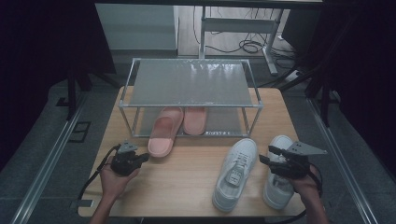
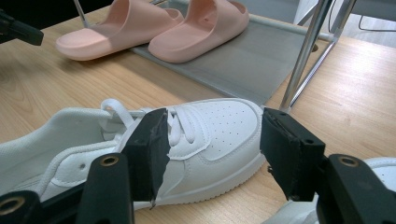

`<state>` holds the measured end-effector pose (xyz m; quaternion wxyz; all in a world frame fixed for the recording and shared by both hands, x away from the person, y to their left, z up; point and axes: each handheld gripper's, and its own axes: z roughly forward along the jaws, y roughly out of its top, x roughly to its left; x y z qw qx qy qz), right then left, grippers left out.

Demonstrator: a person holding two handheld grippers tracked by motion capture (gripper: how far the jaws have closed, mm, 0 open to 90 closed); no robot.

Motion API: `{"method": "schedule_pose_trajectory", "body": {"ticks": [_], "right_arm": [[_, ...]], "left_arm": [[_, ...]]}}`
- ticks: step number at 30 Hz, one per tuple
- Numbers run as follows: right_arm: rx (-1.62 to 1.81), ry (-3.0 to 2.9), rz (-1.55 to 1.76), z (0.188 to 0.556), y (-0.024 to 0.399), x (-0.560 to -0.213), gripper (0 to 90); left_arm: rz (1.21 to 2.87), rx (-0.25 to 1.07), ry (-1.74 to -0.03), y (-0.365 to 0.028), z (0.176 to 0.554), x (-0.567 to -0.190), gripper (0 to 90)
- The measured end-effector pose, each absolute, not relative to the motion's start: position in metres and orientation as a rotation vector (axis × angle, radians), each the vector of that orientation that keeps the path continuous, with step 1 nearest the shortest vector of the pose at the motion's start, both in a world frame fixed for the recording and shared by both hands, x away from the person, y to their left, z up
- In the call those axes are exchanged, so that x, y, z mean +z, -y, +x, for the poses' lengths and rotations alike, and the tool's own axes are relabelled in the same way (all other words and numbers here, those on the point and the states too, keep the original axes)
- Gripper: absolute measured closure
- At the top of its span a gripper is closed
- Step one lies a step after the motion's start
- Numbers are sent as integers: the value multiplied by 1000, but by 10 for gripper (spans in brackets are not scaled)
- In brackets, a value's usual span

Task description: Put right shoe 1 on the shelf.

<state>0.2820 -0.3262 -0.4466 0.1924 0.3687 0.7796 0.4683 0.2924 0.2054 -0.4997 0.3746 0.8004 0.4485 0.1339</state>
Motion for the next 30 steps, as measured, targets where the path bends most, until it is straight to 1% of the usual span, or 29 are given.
{"method": "schedule_pose_trajectory", "body": {"ticks": [18,30], "right_arm": [[1318,-2184,1038,282,327,-447,427],[1314,-2190,1034,282,326,-447,427]], "left_arm": [[2113,318,-1146,-198,304,-511,900],[2108,294,-1147,-195,313,-512,900]]}}
